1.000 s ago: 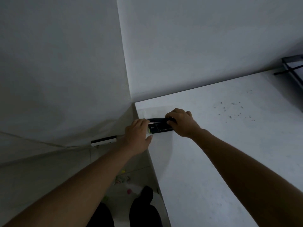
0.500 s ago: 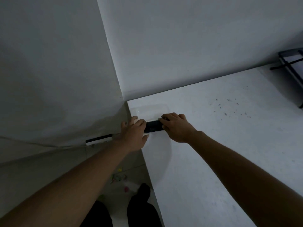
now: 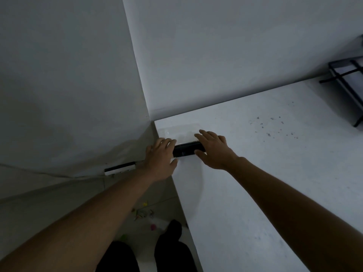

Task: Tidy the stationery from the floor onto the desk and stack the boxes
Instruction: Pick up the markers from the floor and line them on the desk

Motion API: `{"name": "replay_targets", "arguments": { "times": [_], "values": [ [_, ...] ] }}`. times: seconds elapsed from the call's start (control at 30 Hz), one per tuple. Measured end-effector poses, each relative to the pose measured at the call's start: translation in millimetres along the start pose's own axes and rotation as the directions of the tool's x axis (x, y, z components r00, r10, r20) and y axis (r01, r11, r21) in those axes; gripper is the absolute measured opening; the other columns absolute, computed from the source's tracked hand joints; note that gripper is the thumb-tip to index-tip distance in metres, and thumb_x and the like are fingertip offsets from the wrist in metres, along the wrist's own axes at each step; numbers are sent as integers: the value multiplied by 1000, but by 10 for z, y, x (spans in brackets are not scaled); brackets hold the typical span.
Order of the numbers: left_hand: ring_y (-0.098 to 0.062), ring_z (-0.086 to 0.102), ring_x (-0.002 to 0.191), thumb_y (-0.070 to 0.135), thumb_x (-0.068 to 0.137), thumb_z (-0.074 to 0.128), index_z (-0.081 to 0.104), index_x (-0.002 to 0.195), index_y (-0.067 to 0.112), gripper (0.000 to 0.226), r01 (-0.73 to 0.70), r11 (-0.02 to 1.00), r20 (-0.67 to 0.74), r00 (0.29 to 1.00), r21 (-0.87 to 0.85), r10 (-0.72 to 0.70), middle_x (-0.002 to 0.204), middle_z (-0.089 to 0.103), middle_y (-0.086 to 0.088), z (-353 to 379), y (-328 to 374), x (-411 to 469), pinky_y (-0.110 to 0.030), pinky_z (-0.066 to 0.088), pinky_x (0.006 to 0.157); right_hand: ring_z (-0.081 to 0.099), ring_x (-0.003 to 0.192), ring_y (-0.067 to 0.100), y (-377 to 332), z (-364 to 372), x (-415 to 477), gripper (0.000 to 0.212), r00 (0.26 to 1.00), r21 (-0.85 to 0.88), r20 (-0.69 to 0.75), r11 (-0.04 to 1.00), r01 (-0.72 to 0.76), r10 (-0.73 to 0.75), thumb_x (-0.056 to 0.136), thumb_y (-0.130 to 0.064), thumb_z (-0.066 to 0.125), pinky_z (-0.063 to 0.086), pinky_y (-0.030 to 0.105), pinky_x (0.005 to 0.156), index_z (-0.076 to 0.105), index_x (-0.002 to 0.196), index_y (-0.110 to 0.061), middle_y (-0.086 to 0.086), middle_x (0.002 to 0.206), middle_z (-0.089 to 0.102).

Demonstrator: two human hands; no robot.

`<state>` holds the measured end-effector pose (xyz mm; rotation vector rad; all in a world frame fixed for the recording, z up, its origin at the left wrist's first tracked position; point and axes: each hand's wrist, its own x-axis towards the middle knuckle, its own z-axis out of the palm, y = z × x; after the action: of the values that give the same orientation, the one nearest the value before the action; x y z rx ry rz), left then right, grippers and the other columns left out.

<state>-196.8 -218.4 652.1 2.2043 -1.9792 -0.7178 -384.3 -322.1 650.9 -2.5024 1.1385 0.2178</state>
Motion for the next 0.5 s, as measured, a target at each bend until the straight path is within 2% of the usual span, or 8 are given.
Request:
{"name": "replay_targets", "arguments": {
  "times": [0.2,0.33,0.5],
  "values": [
    [-29,39,130,29,93,51,40,139,14,50,-17,987,-134,991,-162,-5,142,45,-8,-129,-211,-333,-44,34,104,32,138,26,-363,-76,-201,46,988,101,-152,995,-13,28,95,-31,50,25,46,112,43,138,-17,6,148,39],
    [-33,46,120,38,88,43,50,129,11,50,15,981,-104,994,-193,-36,128,53,-12,-188,-509,-685,-45,41,98,44,125,25,-805,-29,-307,36,973,128,-230,992,8,22,92,-27,54,33,46,107,51,126,-17,4,132,53],
    [-30,48,120,40,91,46,51,130,15,46,29,973,-9,999,-228,-32,129,52,-8,-206,-1068,-1156,-44,44,97,48,119,27,-1514,196,-362,32,970,177,-237,984,-8,50,91,-28,54,38,47,102,55,121,-17,6,124,56]
  ]
}}
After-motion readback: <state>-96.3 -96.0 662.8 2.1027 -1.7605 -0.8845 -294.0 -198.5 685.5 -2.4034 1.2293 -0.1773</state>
